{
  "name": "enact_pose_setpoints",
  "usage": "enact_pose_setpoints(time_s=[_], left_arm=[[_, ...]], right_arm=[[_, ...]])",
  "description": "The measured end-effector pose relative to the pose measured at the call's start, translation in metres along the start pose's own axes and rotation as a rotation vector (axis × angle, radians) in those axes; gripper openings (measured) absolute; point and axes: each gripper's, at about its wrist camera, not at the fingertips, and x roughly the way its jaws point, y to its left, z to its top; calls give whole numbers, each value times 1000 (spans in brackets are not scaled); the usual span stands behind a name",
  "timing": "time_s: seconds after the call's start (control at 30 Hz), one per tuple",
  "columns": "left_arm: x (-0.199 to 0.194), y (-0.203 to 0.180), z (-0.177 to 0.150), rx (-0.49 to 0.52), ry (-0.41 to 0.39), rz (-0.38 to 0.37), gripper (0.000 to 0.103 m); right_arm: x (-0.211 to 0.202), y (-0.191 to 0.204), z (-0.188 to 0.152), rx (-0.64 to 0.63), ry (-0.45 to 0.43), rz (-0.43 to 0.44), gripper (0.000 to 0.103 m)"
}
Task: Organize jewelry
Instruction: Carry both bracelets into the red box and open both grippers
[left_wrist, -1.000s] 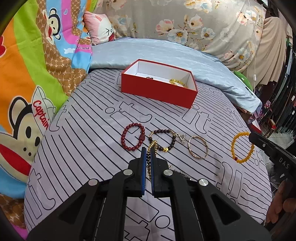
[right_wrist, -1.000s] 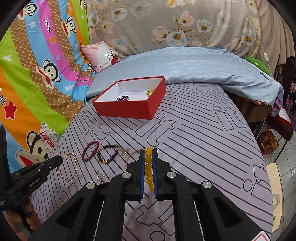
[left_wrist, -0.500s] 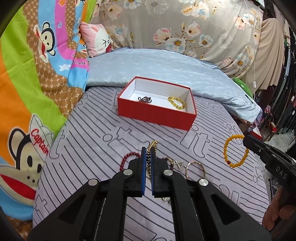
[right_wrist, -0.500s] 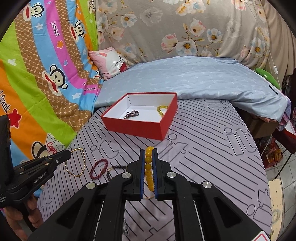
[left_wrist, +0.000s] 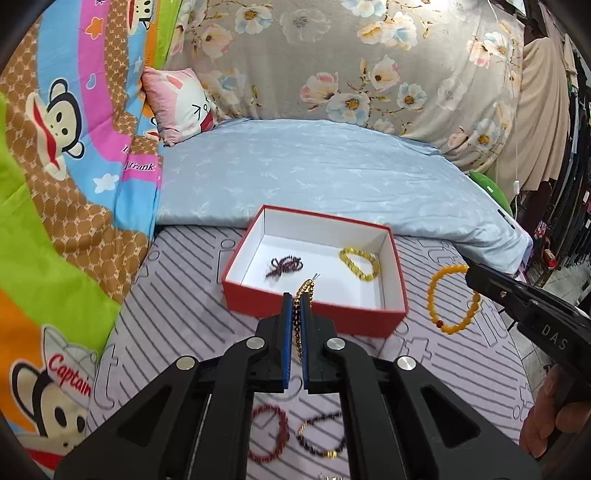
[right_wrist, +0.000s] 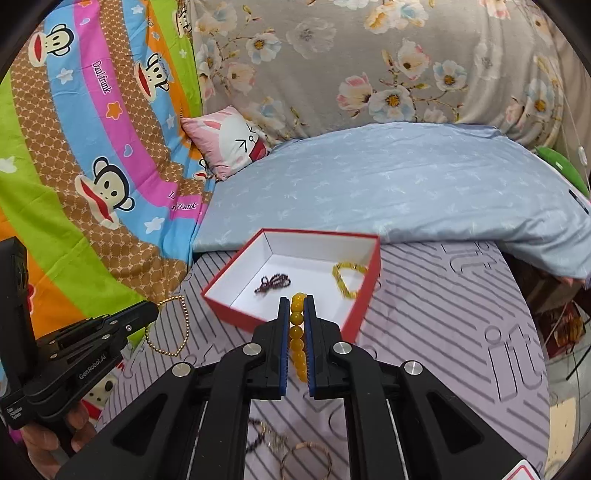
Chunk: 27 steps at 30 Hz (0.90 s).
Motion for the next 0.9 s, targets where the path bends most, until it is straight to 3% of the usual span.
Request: enact_pose_setpoints(time_s=[0.3,0.8,0.87,0.9], left_arm=[[57,1,30,0,28,1,4],[128,5,33,-11,94,18,4],[136,7,32,-20,101,18,4],[139,8,31,-29,104,17,4]], right_arm=[[63,4,29,-17,50,28,7],[134,-13,19,1,151,11,8],[140,-17,18,2,159,7,9],[141,-18,18,2,153,-5,14]])
